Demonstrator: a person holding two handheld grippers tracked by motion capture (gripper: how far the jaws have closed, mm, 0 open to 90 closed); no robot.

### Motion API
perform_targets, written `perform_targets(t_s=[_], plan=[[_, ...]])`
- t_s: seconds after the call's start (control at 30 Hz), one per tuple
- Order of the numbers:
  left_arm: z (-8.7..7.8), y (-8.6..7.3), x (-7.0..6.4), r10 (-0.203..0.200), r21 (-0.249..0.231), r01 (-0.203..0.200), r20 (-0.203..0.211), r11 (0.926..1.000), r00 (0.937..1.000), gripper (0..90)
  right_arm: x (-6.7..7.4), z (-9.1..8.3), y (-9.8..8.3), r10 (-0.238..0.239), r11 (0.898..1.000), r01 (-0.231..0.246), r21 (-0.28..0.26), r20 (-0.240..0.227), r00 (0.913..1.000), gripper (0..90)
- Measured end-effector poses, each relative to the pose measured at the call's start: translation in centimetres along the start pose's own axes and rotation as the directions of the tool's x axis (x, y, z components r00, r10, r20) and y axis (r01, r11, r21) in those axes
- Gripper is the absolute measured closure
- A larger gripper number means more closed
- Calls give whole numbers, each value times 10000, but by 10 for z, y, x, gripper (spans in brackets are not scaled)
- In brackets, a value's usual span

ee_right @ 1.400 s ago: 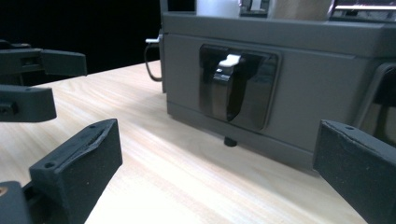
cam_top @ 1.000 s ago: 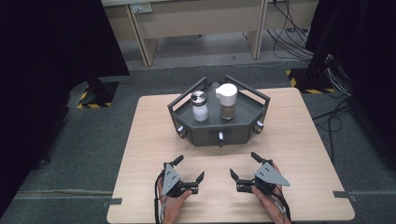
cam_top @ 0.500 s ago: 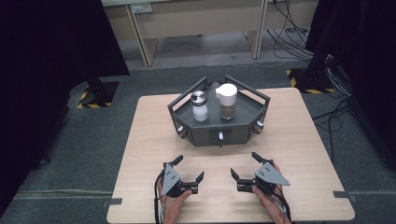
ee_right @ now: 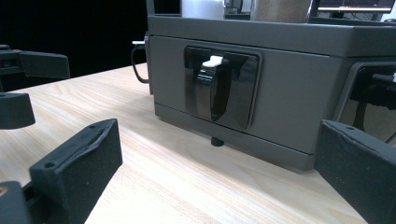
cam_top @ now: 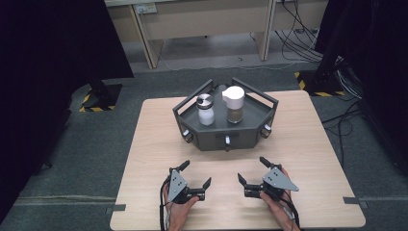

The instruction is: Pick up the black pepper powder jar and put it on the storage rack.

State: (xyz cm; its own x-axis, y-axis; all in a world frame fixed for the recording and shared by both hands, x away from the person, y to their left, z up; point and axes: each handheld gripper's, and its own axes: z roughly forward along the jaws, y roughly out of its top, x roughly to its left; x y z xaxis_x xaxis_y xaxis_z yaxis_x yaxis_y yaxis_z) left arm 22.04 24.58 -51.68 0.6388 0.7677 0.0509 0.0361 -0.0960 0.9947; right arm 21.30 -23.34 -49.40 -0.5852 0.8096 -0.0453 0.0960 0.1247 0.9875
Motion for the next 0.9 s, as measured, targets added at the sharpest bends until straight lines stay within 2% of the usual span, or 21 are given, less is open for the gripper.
perform_targets(t_s=[0.9], plan=[[-1, 0, 1, -3, -26, 3, -33, 10000, 10000, 14, -1, 0, 0, 50, 10000, -50, -43, -58, 10000, 15]])
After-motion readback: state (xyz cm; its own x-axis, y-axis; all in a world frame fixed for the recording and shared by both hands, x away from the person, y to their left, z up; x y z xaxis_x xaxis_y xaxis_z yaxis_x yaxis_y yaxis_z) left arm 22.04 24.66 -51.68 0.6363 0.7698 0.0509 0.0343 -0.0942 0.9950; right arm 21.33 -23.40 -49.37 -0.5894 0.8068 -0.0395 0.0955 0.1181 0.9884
